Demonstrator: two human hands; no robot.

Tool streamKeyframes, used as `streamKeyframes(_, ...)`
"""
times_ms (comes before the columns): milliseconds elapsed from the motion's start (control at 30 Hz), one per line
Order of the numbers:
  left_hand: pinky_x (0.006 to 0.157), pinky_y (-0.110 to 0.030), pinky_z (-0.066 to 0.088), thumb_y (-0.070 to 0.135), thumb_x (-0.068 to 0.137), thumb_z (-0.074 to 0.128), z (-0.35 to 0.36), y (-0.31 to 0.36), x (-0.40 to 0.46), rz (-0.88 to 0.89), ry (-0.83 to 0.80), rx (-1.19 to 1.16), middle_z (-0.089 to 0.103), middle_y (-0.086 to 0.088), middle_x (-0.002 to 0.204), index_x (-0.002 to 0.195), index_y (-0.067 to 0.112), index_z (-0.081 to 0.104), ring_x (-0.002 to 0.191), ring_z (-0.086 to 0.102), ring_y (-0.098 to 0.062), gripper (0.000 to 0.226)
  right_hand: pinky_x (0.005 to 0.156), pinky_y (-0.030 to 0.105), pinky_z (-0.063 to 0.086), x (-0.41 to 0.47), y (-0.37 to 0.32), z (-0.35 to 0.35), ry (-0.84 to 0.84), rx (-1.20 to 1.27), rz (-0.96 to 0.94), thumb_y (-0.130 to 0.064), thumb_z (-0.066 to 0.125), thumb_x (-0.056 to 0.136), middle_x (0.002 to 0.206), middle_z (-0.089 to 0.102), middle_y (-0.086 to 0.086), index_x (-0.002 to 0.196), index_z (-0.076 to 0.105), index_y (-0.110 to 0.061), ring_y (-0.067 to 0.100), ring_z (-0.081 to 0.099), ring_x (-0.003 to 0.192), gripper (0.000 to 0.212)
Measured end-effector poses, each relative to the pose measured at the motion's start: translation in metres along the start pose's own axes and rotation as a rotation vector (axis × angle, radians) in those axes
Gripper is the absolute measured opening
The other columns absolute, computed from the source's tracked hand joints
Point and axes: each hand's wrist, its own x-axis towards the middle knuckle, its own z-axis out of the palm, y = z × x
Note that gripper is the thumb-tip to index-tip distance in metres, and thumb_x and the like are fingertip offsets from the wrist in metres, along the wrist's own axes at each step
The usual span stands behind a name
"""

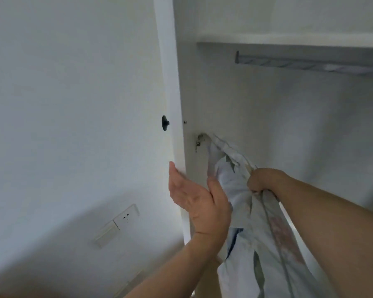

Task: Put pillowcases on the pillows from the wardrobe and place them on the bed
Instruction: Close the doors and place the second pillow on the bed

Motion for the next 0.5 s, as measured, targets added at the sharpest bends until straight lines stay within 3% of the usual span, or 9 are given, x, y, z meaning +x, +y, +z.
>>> streamKeyframes(100,0.106,-0.055,0.035,0.007,0.089,0.052,0.015,0.026,-0.01,0.034,-0.103,-0.041,0.031,0.002,0.141,0.147,0.023,0.02,0.127,0.033,-0.023,0.068,0.102,0.044,0.044,-0.013,0.029,-0.003,-0.001,0.138,0.062,-0.025,0.054,0.089,0.142,0.045,0.017,0.143,0.036,-0.002,0.034,0.05,0.123,0.062)
streamKeyframes(233,0.118,-0.045,0.022,-0.004,0.082,0.046,0.042,0.048,-0.001,0.203,-0.442,-0.047,0.012,-0.002,0.157,0.154,0.016,0.008,0.143,0.01,-0.013,0.084,0.101,0.04,0.044,-0.03,0.066,-0.006,-0.009,0.222,0.127,-0.024,0.052,0.091,0.142,0.044,0.018,0.141,0.038,-0.001,0.032,0.048,0.125,0.057)
streamKeyframes(367,0.117,-0.058,0.013,0.017,0.079,0.045,0.088,0.052,0.013,0.512,-0.633,0.125,-0.013,-0.017,0.16,0.151,0.0,-0.012,0.148,-0.013,-0.031,0.093,0.088,0.035,0.047,-0.045,0.097,-0.014,0.018,0.295,0.227,-0.021,0.051,0.09,0.128,0.056,0.016,0.135,0.045,-0.001,0.031,0.056,0.113,0.05)
streamKeyframes(433,0.112,-0.068,0.01,0.038,0.086,0.049,0.112,0.041,0.022,0.625,-0.672,0.23,-0.023,-0.013,0.159,0.149,0.007,-0.022,0.146,-0.022,-0.032,0.1,0.077,0.034,0.05,-0.053,0.109,-0.017,0.025,0.341,0.285,-0.019,0.052,0.089,0.097,0.059,0.012,0.131,0.048,0.0,0.028,0.06,0.089,0.047)
streamKeyframes(500,0.107,-0.075,0.01,0.056,0.083,0.055,0.134,0.03,0.031,0.694,-0.663,0.272,-0.029,-0.011,0.157,0.147,0.013,-0.028,0.144,-0.024,-0.036,0.114,0.069,0.031,0.049,-0.059,0.119,-0.023,0.05,0.349,0.34,-0.017,0.052,0.09,0.082,0.05,0.008,0.129,0.048,0.002,0.022,0.054,0.071,0.044)
